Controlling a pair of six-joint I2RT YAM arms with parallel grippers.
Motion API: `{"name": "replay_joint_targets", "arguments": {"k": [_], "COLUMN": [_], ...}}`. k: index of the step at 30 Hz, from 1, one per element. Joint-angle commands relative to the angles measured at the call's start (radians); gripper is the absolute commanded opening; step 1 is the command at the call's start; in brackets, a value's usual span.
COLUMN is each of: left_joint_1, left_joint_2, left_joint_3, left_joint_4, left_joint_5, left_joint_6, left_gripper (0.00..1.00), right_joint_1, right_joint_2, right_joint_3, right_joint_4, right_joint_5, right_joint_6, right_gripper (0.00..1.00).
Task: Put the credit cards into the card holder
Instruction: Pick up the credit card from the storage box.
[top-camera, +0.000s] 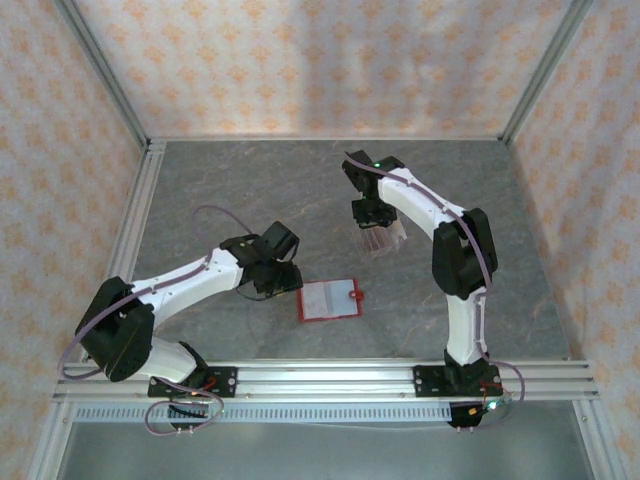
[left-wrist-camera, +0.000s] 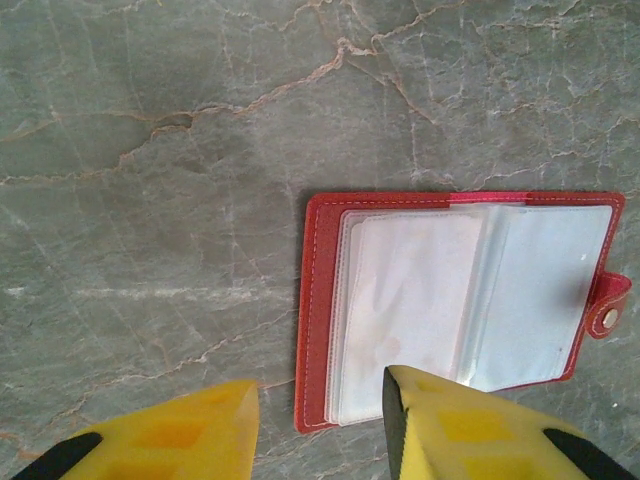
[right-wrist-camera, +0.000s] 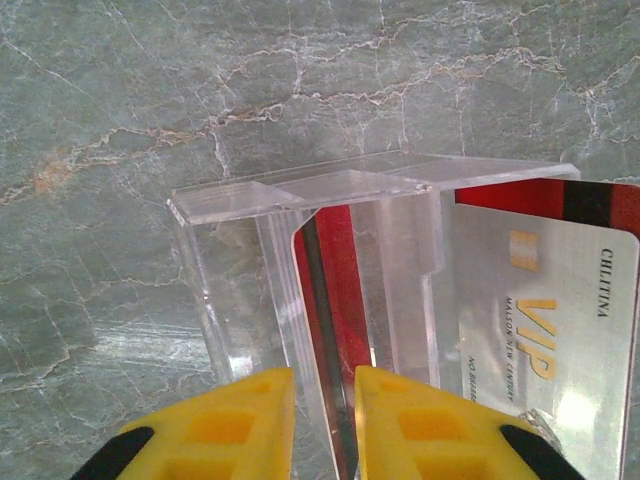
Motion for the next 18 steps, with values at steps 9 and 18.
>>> {"name": "replay_joint_targets", "arguments": {"k": [9, 18], "left_joint_1": [-0.008, -0.007], "left_joint_2": [-0.002, -0.016], "left_joint_3": [0.023, 0.010], "left_joint_4": [-0.008, -0.011], "left_joint_5": [-0.014, -0.017], "left_joint_6": [0.015, 0.013], "left_gripper": [0.38, 0.38], "right_joint_1": [-0.020, -0.020], "right_joint_2": [0.025, 0.031], "right_joint_3": [-0.021, -0.028], "right_joint_4": [-0.031, -0.022], "right_joint_5": [-0.014, -0.051], "right_joint_6": [-0.029, -0.030], "right_gripper": [0.20, 0.19]}}
